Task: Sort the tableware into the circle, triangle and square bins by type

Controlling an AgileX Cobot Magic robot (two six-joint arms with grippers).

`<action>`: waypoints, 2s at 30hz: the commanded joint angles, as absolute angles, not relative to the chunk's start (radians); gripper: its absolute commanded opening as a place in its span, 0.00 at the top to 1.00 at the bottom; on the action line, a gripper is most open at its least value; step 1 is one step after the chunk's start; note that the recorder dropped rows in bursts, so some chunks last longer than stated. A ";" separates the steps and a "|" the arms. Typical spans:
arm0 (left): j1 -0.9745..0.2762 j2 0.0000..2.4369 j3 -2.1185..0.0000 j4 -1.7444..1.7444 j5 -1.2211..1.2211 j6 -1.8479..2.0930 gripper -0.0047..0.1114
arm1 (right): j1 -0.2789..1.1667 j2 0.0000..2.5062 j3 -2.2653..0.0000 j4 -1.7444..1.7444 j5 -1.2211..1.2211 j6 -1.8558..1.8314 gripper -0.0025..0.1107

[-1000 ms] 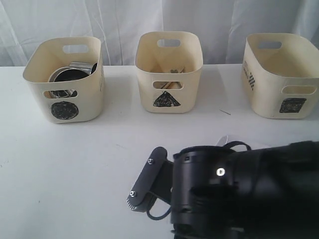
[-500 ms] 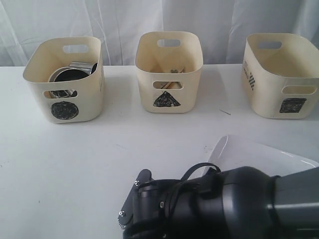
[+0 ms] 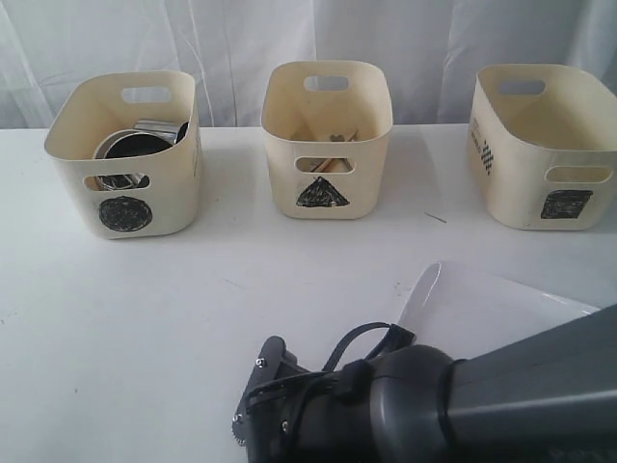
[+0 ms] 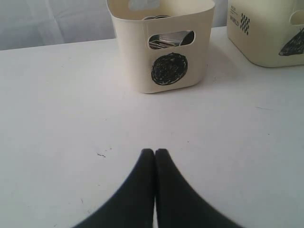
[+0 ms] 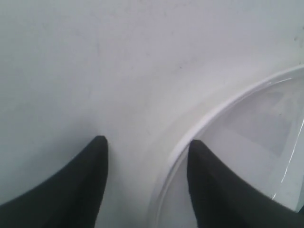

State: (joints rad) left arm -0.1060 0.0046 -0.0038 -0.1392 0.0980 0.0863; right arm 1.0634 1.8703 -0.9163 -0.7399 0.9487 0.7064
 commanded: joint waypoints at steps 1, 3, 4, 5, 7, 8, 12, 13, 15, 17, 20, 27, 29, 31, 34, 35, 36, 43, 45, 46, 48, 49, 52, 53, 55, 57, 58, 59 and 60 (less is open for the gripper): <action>-0.101 0.000 0.000 -0.148 0.098 0.083 0.96 | 1.033 1.887 -0.920 -0.761 0.938 0.717 0.54; -0.101 0.000 0.000 -0.148 0.098 0.083 0.96 | 1.015 1.899 -0.920 -0.761 0.940 0.717 0.54; -0.101 0.000 0.000 -0.148 0.098 0.083 0.96 | 1.007 1.906 -0.920 -0.764 0.940 0.717 0.54; -0.101 0.000 0.000 -0.148 0.098 0.083 0.96 | 0.996 1.910 -0.920 -0.764 0.940 0.717 0.54; -0.101 0.000 0.000 -0.148 0.098 0.083 0.96 | 0.977 1.912 -0.920 -0.764 0.937 0.717 0.54; -0.101 0.000 0.000 -0.148 0.098 0.083 0.96 | 0.970 1.912 -0.920 -0.770 0.937 0.717 0.54; -0.101 0.000 0.000 -0.148 0.098 0.083 0.96 | 0.940 1.912 -0.919 -0.782 0.937 0.717 0.54; -0.101 0.000 0.000 -0.148 0.098 0.083 0.96 | 0.937 1.912 -0.919 -0.782 0.935 0.717 0.54; -0.101 0.000 0.000 -0.148 0.098 0.083 0.96 | 0.935 1.912 -0.919 -0.782 0.933 0.717 0.54; -0.101 0.000 0.000 -0.148 0.098 0.083 0.96 | 0.935 1.912 -0.919 -0.779 0.918 0.717 0.55; -0.101 0.000 0.000 -0.148 0.098 0.083 0.96 | 0.935 1.912 -0.919 -0.766 0.899 0.717 0.62; -0.101 0.000 0.000 -0.148 0.098 0.083 0.96 | 0.935 1.912 -0.919 -0.724 0.874 0.719 0.96; -0.101 0.000 0.000 -0.148 0.098 0.083 0.96 | 0.935 1.912 -0.919 -0.710 0.851 0.722 0.98; -0.101 0.000 0.000 -0.148 0.098 0.083 0.96 | 0.935 1.910 -0.919 -0.707 0.831 0.722 0.98; -0.101 0.000 0.000 -0.148 0.098 0.083 0.96 | 0.939 1.879 -0.919 -0.706 0.827 0.738 0.98; -0.101 0.000 0.000 -0.148 0.098 0.083 0.96 | 0.939 1.867 -0.919 -0.706 0.827 0.740 0.98; -0.101 0.000 0.000 -0.148 0.098 0.083 0.96 | 0.939 1.852 -0.919 -0.706 0.827 0.740 0.98; -0.101 0.000 0.000 -0.148 0.098 0.083 0.96 | 0.939 1.685 -0.919 -0.699 0.869 0.766 0.98; -0.101 0.000 0.000 -0.148 0.098 0.083 0.96 | 0.946 1.631 -0.919 -0.699 0.890 0.766 0.98; -0.101 0.000 0.000 -0.148 0.098 0.083 0.96 | 0.946 1.605 -0.919 -0.699 0.895 0.766 0.98; -0.101 0.000 0.000 -0.148 0.098 0.083 0.96 | 0.946 1.560 -0.919 -0.695 0.913 0.766 0.98; -0.101 0.000 0.000 -0.148 0.098 0.083 0.96 | 0.946 1.537 -0.919 -0.695 0.921 0.766 0.98; -0.101 0.000 0.000 -0.148 0.098 0.083 0.96 | 0.946 1.473 -0.919 -0.685 0.942 0.766 0.98; -0.101 0.000 0.000 -0.148 0.098 0.083 0.96 | 0.946 1.449 -0.919 -0.679 0.948 0.766 0.98; -0.101 0.000 0.000 -0.148 0.098 0.083 0.96 | 0.946 1.401 -0.919 -0.668 0.958 0.766 0.98; -0.101 0.000 0.000 -0.148 0.098 0.083 0.96 | 0.946 1.359 -0.919 -0.662 0.973 0.766 0.98; -0.101 0.000 0.000 -0.148 0.098 0.083 0.96 | 0.946 1.337 -0.919 -0.656 0.984 0.766 0.98; -0.101 0.000 0.000 -0.148 0.098 0.083 0.96 | 0.946 1.316 -0.919 -0.650 0.997 0.766 0.98; -0.101 0.000 0.000 -0.148 0.098 0.083 0.96 | 0.946 1.300 -0.919 -0.644 1.004 0.766 0.98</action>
State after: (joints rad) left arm -0.1060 0.0046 -0.0038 -0.1392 0.0980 0.0863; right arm 0.9435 1.3583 -0.9207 -0.6403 0.9609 0.7632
